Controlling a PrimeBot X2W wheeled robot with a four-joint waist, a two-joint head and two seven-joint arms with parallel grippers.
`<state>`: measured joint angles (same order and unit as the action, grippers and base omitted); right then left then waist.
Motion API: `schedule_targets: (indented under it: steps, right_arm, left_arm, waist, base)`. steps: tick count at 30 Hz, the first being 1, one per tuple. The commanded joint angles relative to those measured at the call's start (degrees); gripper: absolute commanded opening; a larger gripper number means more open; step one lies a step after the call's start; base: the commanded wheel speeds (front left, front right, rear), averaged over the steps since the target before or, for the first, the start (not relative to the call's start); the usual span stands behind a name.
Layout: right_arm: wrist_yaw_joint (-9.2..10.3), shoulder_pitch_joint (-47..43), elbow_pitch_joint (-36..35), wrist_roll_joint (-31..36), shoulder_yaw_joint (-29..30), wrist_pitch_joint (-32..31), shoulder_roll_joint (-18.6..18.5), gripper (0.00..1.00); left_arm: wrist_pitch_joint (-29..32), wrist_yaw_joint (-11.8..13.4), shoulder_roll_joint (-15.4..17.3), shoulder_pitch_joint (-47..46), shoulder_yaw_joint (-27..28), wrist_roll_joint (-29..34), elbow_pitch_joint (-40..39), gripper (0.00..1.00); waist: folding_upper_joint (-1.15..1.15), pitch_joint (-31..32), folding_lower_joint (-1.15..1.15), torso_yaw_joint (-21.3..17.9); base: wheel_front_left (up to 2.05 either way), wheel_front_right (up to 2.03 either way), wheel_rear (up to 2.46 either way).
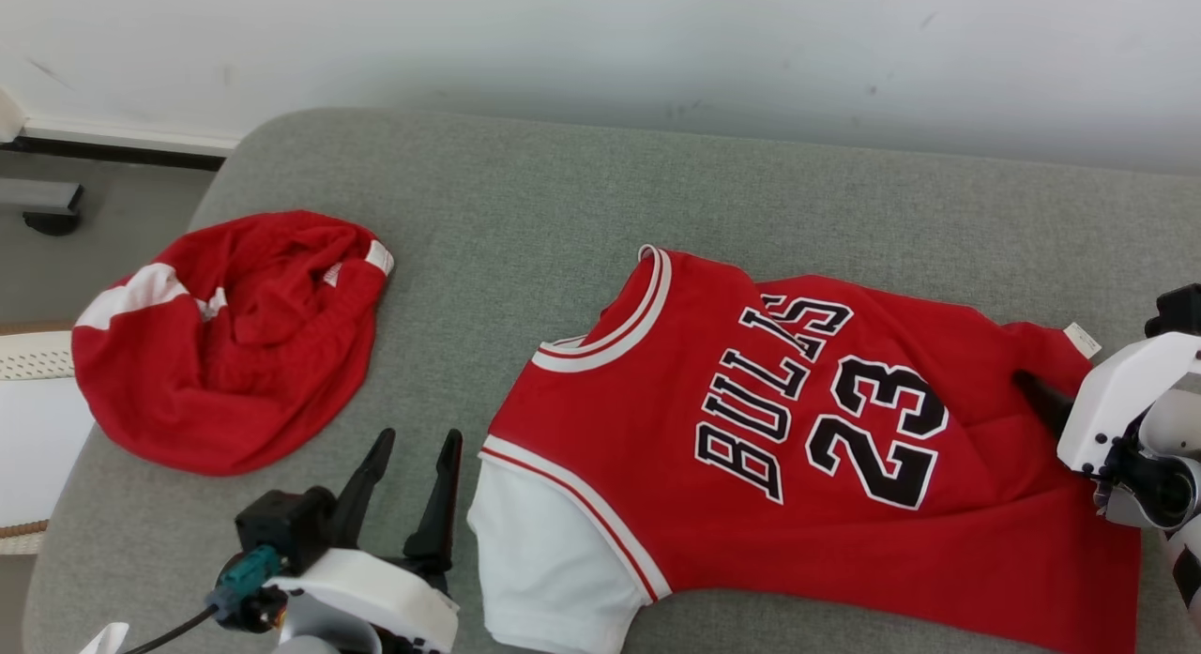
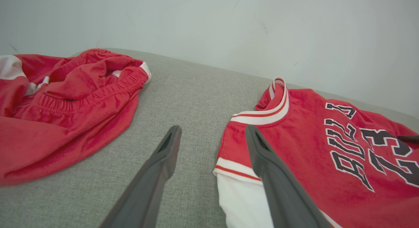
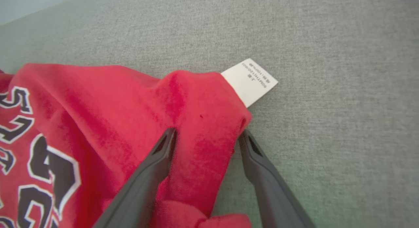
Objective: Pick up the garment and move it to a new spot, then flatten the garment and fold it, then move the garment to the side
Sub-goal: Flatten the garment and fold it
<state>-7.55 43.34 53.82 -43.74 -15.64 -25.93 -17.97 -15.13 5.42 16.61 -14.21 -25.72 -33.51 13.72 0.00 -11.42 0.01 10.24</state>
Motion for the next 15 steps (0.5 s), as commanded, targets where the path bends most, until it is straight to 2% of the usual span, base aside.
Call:
schedule_targets:
  steps: [1, 2, 3, 4, 12, 15]
  right_arm:
    - [0.13, 0.5, 0.25, -0.95, -0.27, 0.31, -0.17, 0.8]
    - [0.13, 0.7, 0.06, -1.36, -0.45, 0.97, -0.31, 0.42]
    - [0.13, 0.89, -0.1, -1.93, -0.53, 1.68, -0.47, 0.15]
    - [0.13, 0.99, -0.3, -2.39, -0.77, 2.31, -0.59, 0.0]
    - [0.13, 1.91, -2.37, -4.86, -3.3, 9.89, -2.95, 0.0]
    - [0.13, 3.53, -2.91, -5.16, -4.12, 12.2, -5.11, 0.0]
  left_arm:
    - [-0.02, -0.17, -0.14, -0.46, 0.34, 0.39, 0.23, 1.0]
    - [-0.02, -0.38, -0.31, -0.53, 0.45, 0.5, 0.35, 1.0]
    - [-0.02, -0.5, -0.47, -0.59, 0.59, 0.66, 0.46, 1.0]
    - [-0.02, -0.65, -0.61, -0.62, 0.7, 0.85, 0.57, 1.0]
    - [-0.02, -1.38, -1.59, 0.07, 1.35, 1.68, 1.74, 1.0]
    - [-0.02, -1.72, -1.97, -0.15, 1.34, 1.98, 1.45, 1.0]
  waist:
    - [0.0, -0.09, -0.01, 0.09]
    - [0.0, -0.15, -0.01, 0.16]
    - [0.0, -0.19, -0.01, 0.19]
    - [0.0, -0.21, -0.01, 0.19]
    - [0.0, 0.82, -0.01, 0.0]
    - [0.0, 0.26, -0.01, 0.47]
  base:
    - [0.0, 0.0, 0.0]
    - [0.0, 0.0, 0.0]
    - [0.0, 0.0, 0.0]
    - [0.0, 0.0, 0.0]
    - [0.0, 0.0, 0.0]
    - [0.0, 0.0, 0.0]
